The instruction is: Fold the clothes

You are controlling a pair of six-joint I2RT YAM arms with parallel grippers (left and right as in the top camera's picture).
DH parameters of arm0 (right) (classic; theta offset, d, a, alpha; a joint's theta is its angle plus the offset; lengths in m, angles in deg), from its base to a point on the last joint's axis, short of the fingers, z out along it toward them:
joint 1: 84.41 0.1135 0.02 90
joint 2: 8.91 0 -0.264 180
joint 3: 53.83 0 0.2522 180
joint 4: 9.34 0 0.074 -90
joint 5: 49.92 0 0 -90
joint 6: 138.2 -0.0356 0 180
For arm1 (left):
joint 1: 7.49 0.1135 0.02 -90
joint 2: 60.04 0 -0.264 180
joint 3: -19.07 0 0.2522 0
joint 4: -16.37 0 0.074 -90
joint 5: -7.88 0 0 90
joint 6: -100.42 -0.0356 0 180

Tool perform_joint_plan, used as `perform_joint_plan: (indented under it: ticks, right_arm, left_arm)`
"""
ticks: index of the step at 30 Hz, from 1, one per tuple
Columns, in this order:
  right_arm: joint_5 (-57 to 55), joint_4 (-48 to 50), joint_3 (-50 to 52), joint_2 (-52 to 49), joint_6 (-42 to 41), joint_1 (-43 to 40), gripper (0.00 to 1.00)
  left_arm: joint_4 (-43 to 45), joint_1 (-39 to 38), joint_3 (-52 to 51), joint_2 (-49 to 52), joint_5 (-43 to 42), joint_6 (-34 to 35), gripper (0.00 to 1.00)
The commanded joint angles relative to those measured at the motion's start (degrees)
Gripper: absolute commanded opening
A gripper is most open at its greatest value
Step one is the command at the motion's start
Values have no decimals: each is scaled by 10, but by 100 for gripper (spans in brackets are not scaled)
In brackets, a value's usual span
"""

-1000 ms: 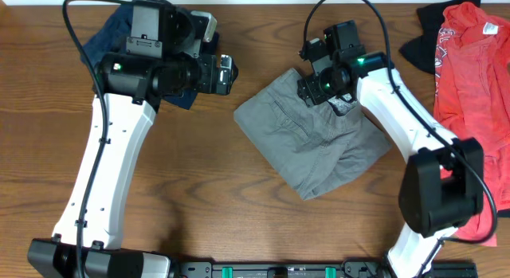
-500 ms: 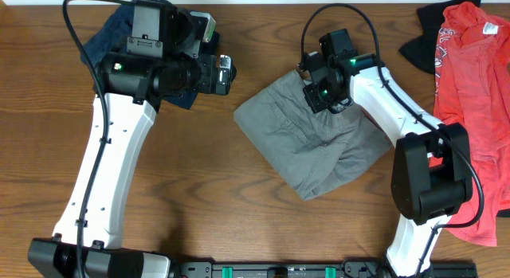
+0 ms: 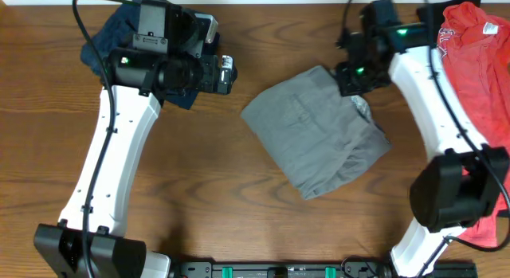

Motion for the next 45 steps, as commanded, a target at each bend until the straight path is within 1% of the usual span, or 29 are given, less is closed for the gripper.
perform_joint_plan:
  ticks: [1,5,7,12,13,14,15,16,17,18,20,25,27,30,34,36,39,41,45]
  right_arm:
    - [-3,-11,-1,3,-22,-45,1]
    - [-2,-10,17,-2,-36,-107,1]
    - [-2,-8,42,-7,-36,-127,1]
    - [-2,40,137,-21,-40,-131,1]
    - [-2,52,155,-25,-43,-130,8]
    - [-3,61,168,-28,-46,-129,22]
    - [-3,68,177,-30,-46,-130,50]
    - [-7,71,181,-31,-49,-130,75]
    - [-12,72,180,-31,-56,-133,84]
    - [-16,71,175,-30,-61,-135,88]
    - [-15,54,150,-26,-61,-141,92]
    - [-16,-24,31,-17,-58,-163,95]
    - [-17,-45,-13,-15,-59,-172,99]
    - [-17,-56,-55,-15,-59,-183,99]
    - [-17,-54,-66,-15,-59,-189,99]
    - [-18,-53,-64,-15,-59,-190,99]
    - [-20,-51,-64,-15,-59,-190,99]
    - [-22,-49,-64,-15,-59,-189,99]
    - [-22,-49,-64,-15,-59,-189,99]
  left_arm:
    - [-1,1,-4,11,7,0,98]
    - [-2,1,-4,17,7,-10,98]
    - [-1,1,-4,18,7,-10,98]
    - [0,0,-4,21,7,-10,98]
    - [0,-2,-4,22,6,-10,98]
    - [0,-4,-4,23,5,-10,98]
    - [0,-7,-4,25,5,-10,98]
    - [0,-12,-4,27,3,-10,98]
    - [1,-18,-4,30,2,-10,98]
    - [2,-25,-4,33,-1,-10,98]
    - [7,-45,-4,42,-15,-10,98]
    - [35,-113,-4,77,-54,-10,98]
    - [45,-143,-4,95,-61,-9,98]
    - [48,-182,-4,123,-61,-8,98]
    - [53,-225,-4,161,-74,-8,98]
    - [66,-243,-4,184,-94,-8,98]
    - [89,-263,-4,224,-94,-14,98]
    - [100,-272,-4,256,-77,-17,98]
    - [97,-275,-4,310,-36,-67,98]
